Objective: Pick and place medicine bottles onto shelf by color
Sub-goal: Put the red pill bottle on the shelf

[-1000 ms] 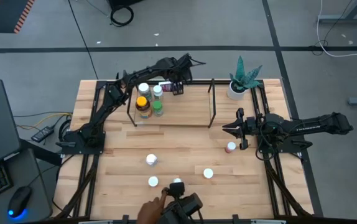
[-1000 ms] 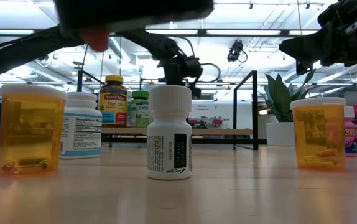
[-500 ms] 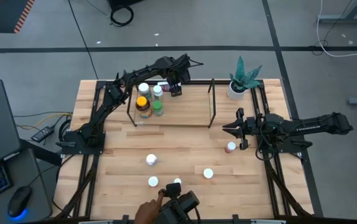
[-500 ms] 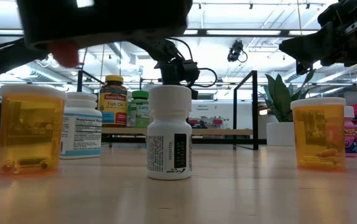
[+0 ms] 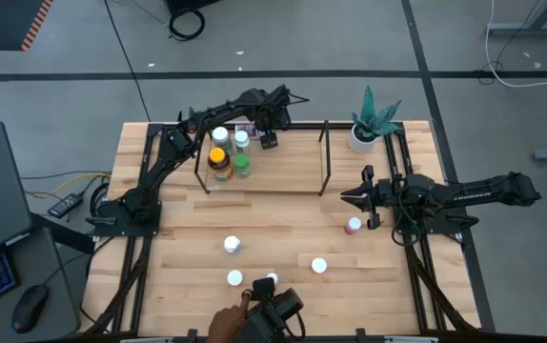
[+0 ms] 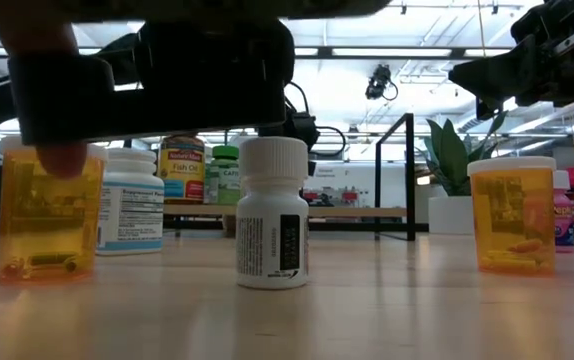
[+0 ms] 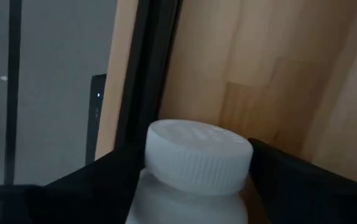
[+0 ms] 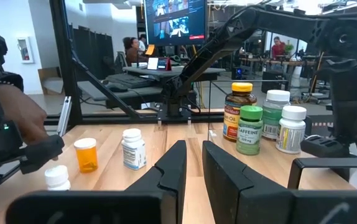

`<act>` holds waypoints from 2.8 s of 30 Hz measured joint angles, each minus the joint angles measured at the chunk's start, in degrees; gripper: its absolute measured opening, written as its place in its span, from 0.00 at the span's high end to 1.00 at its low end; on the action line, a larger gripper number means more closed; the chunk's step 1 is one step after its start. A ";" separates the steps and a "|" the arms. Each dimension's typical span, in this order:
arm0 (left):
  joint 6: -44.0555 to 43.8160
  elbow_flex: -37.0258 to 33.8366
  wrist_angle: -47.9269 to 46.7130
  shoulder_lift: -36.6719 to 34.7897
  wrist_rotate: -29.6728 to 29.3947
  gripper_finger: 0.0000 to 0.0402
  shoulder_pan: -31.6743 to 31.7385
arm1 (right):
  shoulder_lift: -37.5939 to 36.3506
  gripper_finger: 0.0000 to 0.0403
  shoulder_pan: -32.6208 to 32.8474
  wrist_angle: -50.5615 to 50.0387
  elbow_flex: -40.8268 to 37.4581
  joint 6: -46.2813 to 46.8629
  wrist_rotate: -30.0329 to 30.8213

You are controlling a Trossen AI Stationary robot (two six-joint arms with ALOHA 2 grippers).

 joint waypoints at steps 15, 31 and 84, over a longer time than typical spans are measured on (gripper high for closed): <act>1.34 0.01 0.07 0.04 -1.58 0.37 -0.41 | 0.00 0.85 0.02 -0.02 0.00 0.00 0.02; 6.90 0.11 2.04 0.04 -4.79 0.40 -2.45 | 0.00 0.85 0.01 -0.03 0.00 0.00 0.02; -9.89 3.26 7.66 -15.42 27.27 0.39 -18.64 | 0.00 0.85 0.02 -0.04 0.00 0.00 0.02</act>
